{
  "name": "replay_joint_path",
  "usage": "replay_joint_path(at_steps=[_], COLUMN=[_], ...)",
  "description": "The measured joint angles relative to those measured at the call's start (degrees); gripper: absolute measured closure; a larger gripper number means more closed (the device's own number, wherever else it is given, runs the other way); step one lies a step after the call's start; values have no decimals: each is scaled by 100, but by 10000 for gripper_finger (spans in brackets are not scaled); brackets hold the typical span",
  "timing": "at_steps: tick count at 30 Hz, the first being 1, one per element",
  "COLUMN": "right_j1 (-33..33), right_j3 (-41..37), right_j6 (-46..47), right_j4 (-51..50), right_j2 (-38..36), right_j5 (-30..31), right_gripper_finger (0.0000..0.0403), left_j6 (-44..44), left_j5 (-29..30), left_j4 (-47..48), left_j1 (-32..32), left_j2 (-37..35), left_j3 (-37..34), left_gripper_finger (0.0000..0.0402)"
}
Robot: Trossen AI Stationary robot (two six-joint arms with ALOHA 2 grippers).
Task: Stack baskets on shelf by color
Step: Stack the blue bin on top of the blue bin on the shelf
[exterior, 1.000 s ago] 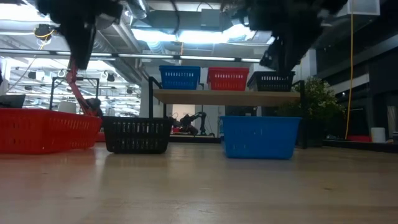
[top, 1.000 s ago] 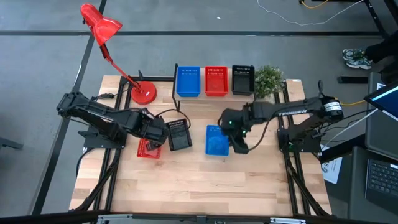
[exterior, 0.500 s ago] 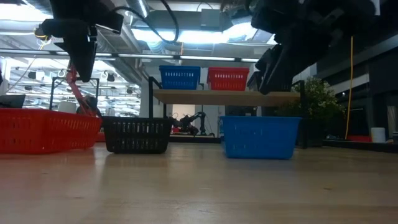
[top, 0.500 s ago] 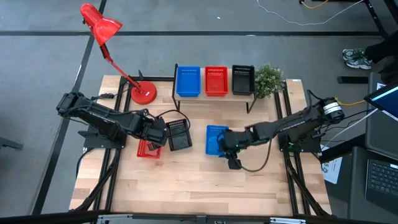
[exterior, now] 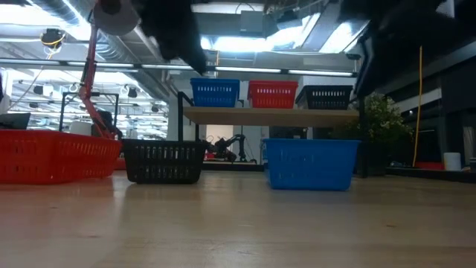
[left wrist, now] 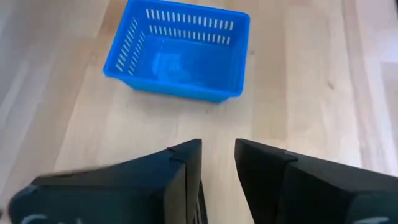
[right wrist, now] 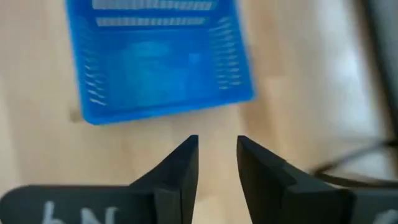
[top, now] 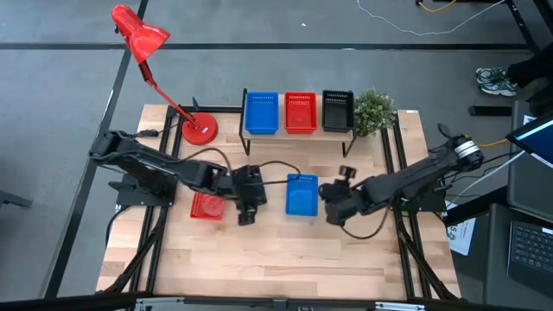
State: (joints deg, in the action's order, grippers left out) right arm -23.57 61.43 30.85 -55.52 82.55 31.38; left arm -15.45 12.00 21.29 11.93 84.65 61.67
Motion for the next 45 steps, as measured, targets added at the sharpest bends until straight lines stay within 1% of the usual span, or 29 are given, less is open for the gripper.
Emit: replay_joint_path(at_steps=[2,5,7,9,13,17,23,25,29,35,37,38,39,40,41,43,45], right_j1=[-81,-149,-204,-279,-418,-472,-475,-475,-475,-475,-475,-475,-475,-475,-475,-475,-475], right_j3=[13,13,13,12,12,11,11,11,11,9,9,9,9,9,9,7,7], right_j6=[296,916,1235,1394,1412,1438,1667,1682,1681,1672,1666,1666,1668,1668,1668,1670,1670], right_j4=[-526,-1101,-1316,-1397,-1491,-1701,-2021,-2038,-2042,-2040,-2042,-2042,-2042,-2042,-2042,-2042,-2040], right_j2=[-292,-750,-1027,-1245,-1580,-1843,-2165,-2213,-2239,-2235,-2235,-2235,-2235,-2235,-2235,-2235,-2234], right_j5=[181,206,231,220,215,207,203,204,205,214,216,216,216,216,216,216,215], right_gripper_finger=[295,295,295,295,295,295,295,295,295,295,295,295,295,295,295,295,295], left_j6=[94,360,548,755,1052,1155,1127,1120,1122,1146,1260,1263,1262,1262,1263,1287,1324], left_j5=[-213,-593,-724,-739,-720,-704,-700,-584,-154,-106,-112,-112,-141,-246,-404,-705,-803], left_j4=[-42,-52,50,97,377,377,356,367,321,254,272,271,268,278,295,275,501], left_j1=[-109,-224,-228,-224,-149,-81,-66,-73,-72,-108,-92,-73,-64,-60,-56,-17,44], left_j2=[362,988,1387,1790,2396,2840,3340,3450,3635,3710,3708,3708,3705,3690,3668,3644,3578], left_j3=[244,771,1164,1600,2347,2747,2848,2848,2851,2851,2851,2851,2851,2851,2851,2855,2931], left_gripper_finger=[308,298,293,288,284,284,284,284,284,289,303,317,337,364,381,393,398])
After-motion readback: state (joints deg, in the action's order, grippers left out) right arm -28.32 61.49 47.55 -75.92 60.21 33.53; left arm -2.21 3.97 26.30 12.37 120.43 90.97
